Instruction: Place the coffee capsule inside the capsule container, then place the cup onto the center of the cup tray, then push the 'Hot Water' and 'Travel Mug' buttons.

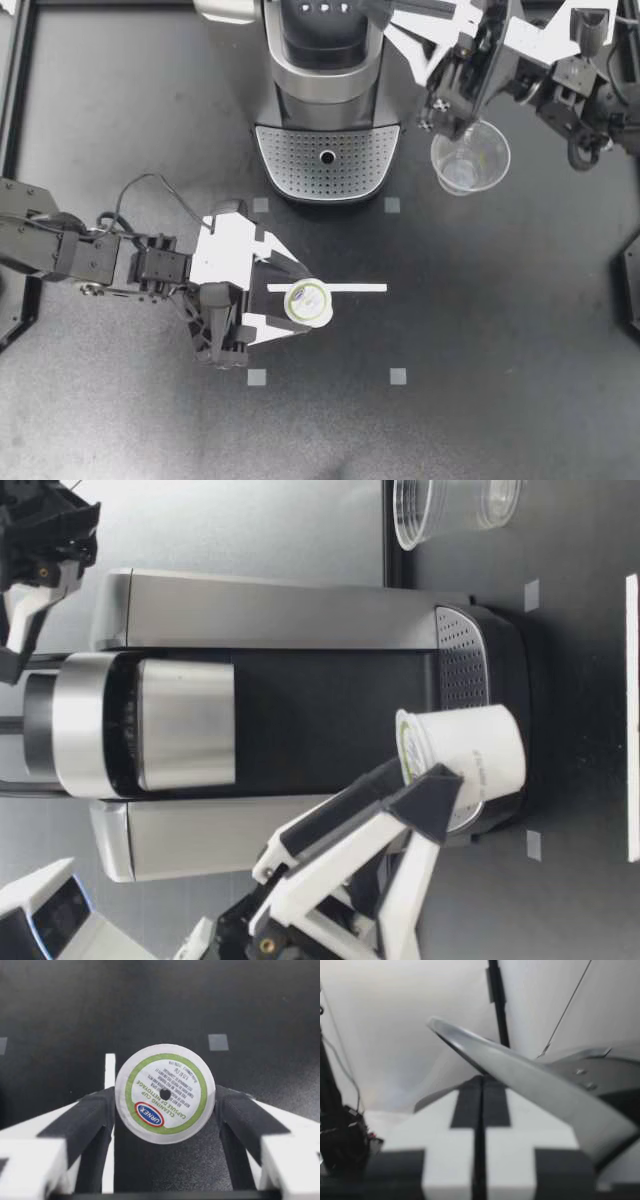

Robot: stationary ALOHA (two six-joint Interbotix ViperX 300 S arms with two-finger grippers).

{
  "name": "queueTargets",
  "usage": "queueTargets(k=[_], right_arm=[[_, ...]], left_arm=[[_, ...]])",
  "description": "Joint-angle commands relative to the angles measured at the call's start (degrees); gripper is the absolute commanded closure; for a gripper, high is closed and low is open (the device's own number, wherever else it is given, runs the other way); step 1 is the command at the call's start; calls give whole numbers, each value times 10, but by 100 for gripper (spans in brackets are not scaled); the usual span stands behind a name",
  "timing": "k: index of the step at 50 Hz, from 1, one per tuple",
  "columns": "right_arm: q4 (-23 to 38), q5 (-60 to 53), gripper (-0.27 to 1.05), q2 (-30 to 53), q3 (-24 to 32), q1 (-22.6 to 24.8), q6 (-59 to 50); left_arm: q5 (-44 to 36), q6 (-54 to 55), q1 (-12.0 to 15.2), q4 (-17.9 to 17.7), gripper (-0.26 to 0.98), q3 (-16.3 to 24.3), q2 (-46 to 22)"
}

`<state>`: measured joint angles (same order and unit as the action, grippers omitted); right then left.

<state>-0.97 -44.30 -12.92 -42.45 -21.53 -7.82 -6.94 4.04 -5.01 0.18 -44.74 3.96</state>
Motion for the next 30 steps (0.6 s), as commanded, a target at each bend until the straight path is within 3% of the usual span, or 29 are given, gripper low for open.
queueTargets(k=[1,30], right_arm=[[-2,-3,70,-4,25,-16,2],[0,10,70,30,69,-83,-1]], left_arm=[[-5,-1,2,-1,20,13,6],[-4,-9,2,-1,20,32,12]])
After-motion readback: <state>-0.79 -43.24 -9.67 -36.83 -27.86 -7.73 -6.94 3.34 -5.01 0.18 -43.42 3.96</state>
